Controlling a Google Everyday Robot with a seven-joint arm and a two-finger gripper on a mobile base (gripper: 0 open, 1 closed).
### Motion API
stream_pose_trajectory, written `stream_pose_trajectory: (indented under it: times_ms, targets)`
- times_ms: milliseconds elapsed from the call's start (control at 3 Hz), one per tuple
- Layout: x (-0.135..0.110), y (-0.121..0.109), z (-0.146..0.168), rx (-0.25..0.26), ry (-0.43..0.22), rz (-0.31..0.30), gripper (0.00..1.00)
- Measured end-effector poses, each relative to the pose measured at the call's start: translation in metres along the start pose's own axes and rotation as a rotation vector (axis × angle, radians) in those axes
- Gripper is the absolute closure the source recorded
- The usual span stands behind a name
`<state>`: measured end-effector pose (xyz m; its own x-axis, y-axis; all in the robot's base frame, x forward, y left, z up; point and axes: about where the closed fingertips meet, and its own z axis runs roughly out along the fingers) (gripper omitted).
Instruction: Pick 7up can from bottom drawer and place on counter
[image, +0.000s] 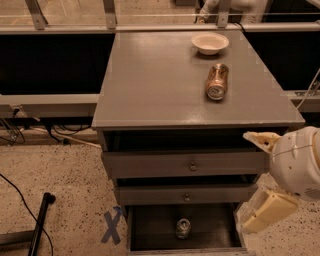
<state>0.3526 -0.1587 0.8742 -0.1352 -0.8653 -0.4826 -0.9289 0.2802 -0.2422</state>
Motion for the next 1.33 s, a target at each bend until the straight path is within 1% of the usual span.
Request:
stream_pose_trajectory:
  times_ms: [333,667,1000,1333]
  targets:
    - [0.025,0.013,0.035,0.006,-0.059,0.083,0.00]
    - [0.053,0.060,0.109,-0.024,-0.215,0.199,0.00]
    - [0.073,0.079,0.155,0.040,-0.302,0.261,0.00]
    - [0.084,0.062,0.158,0.119,-0.284,0.257,0.00]
